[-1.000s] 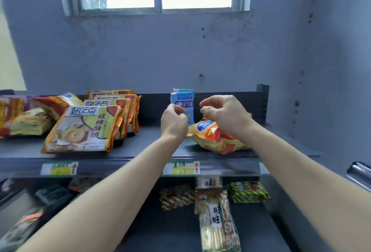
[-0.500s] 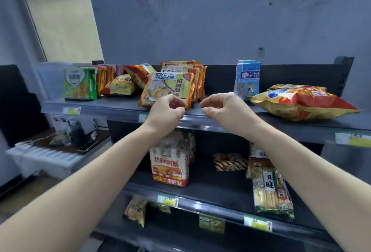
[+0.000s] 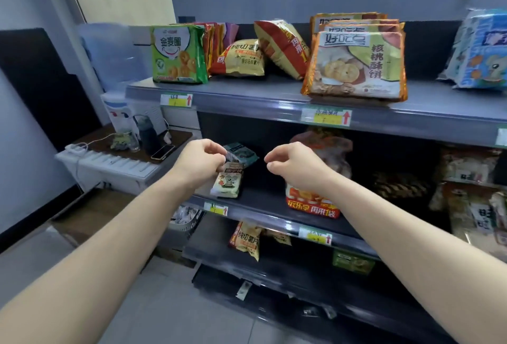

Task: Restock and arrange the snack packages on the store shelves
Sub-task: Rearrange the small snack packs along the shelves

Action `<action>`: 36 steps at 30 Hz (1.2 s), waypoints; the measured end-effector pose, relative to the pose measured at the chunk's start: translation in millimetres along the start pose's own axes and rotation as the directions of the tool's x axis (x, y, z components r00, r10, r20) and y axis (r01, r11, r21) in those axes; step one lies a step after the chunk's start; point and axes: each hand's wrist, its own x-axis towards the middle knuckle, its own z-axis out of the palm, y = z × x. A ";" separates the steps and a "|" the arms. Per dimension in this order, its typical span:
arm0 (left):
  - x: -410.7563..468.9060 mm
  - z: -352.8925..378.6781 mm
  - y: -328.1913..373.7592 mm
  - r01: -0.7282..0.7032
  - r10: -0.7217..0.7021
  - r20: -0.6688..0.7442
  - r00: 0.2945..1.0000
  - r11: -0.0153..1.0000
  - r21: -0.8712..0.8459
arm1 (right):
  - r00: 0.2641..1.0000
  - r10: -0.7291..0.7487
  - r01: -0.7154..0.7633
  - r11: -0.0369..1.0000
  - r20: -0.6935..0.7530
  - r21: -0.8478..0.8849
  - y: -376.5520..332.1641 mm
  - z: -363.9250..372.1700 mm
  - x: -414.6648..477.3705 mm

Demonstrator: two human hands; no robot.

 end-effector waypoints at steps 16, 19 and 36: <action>107.6 7.7 -103.5 0.293 -0.293 -0.026 0.956 0.944 0.153 | 0.951 0.215 -0.245 0.962 0.222 0.118 54.8 108.3 131.1; 129.5 16.2 -121.3 0.364 -0.367 -0.003 0.930 0.920 0.142 | 0.923 0.272 -0.318 0.937 0.271 0.142 65.6 125.8 147.2; 238.9 43.8 -204.0 0.460 -0.515 0.262 0.816 0.854 0.244 | 0.701 0.623 -0.707 0.546 0.347 0.450 90.8 207.9 230.9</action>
